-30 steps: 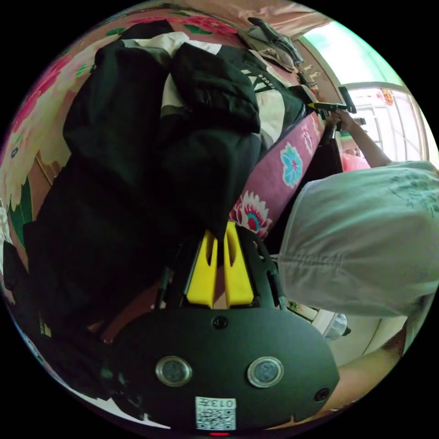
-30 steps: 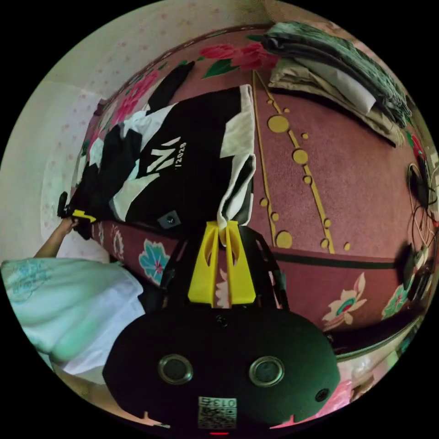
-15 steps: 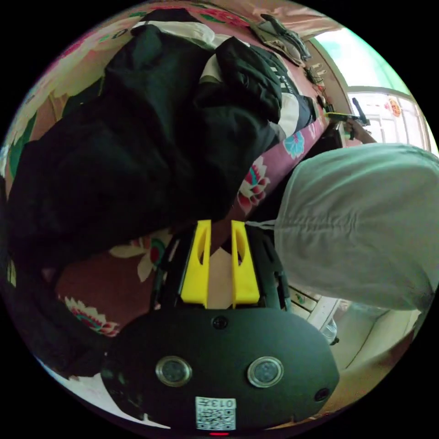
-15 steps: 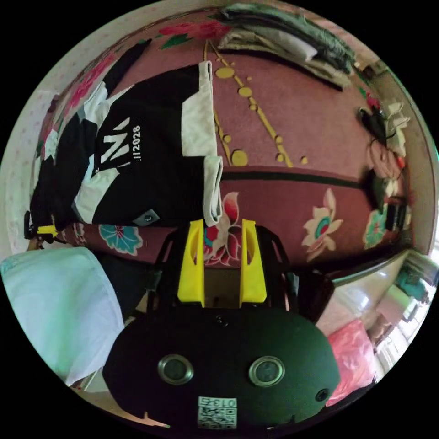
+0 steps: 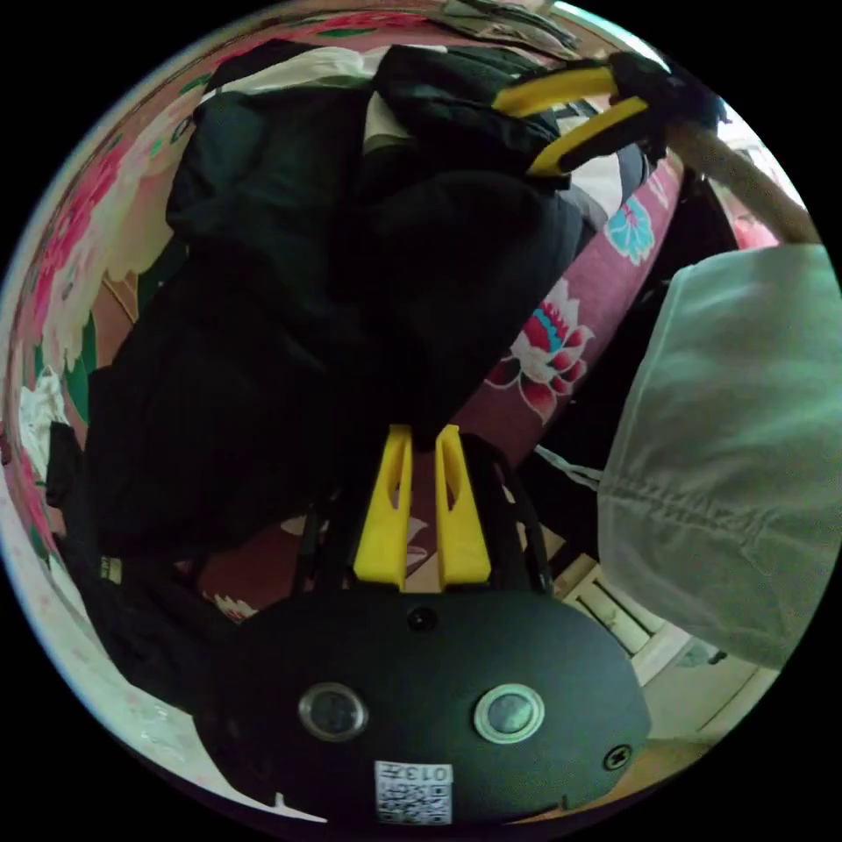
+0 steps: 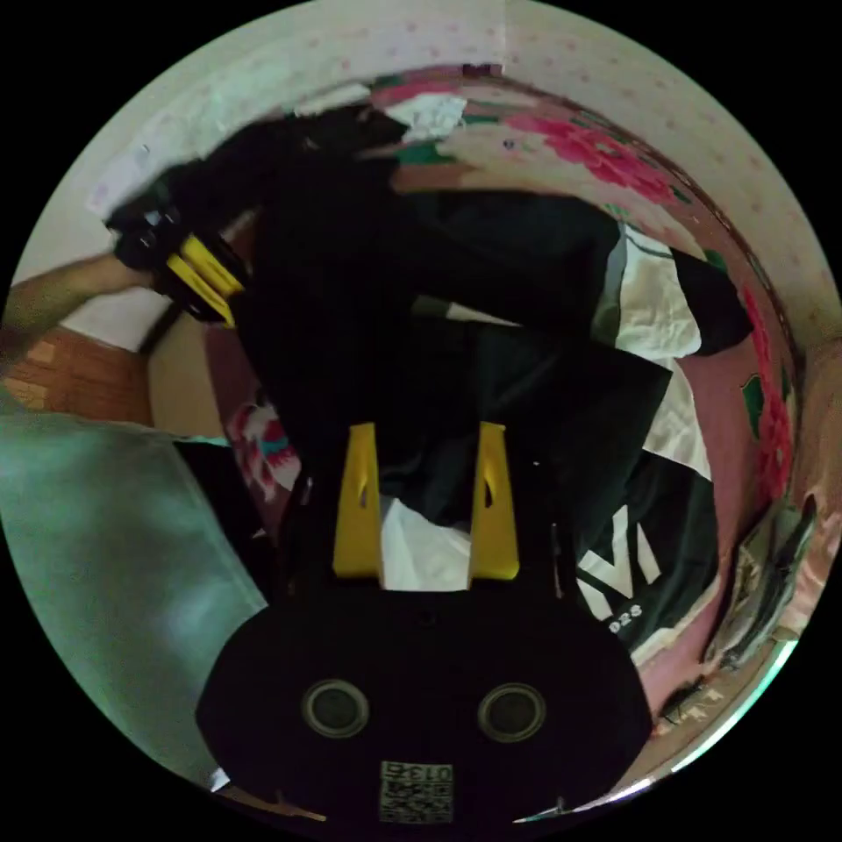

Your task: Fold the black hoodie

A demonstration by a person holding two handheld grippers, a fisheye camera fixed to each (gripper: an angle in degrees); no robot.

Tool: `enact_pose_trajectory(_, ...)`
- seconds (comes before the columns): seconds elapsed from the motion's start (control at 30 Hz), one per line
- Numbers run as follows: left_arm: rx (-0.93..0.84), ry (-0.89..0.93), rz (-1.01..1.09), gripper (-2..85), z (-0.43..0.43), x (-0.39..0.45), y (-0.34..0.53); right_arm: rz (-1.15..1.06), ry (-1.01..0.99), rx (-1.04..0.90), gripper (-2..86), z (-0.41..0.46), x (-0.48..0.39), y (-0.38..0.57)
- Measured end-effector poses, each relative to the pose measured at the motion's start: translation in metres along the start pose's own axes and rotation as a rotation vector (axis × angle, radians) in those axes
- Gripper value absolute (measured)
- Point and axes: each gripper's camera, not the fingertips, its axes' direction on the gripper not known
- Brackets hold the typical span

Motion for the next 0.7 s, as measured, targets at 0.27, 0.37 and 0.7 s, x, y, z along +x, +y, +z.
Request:
enact_pose_trajectory(0.27, -0.021, 0.228, -0.05, 2.0, 0.011, -0.05, 0.035, 0.242, -0.118, 0.136, 5.2, -0.055, 0.119, 0.065)
enact_pose_trajectory(0.37, -0.002, 0.296, -0.103, 1.8, 0.014, -0.067, 0.057, 0.517, -0.132, 0.346, 4.2, -0.089, 0.198, 0.137)
enact_pose_trajectory(0.7, 0.256, 0.252, -0.229, 2.4, -0.071, -0.069, 0.185, 1.005, -0.593, 0.707, 3.9, -0.066, 0.305, 0.275)
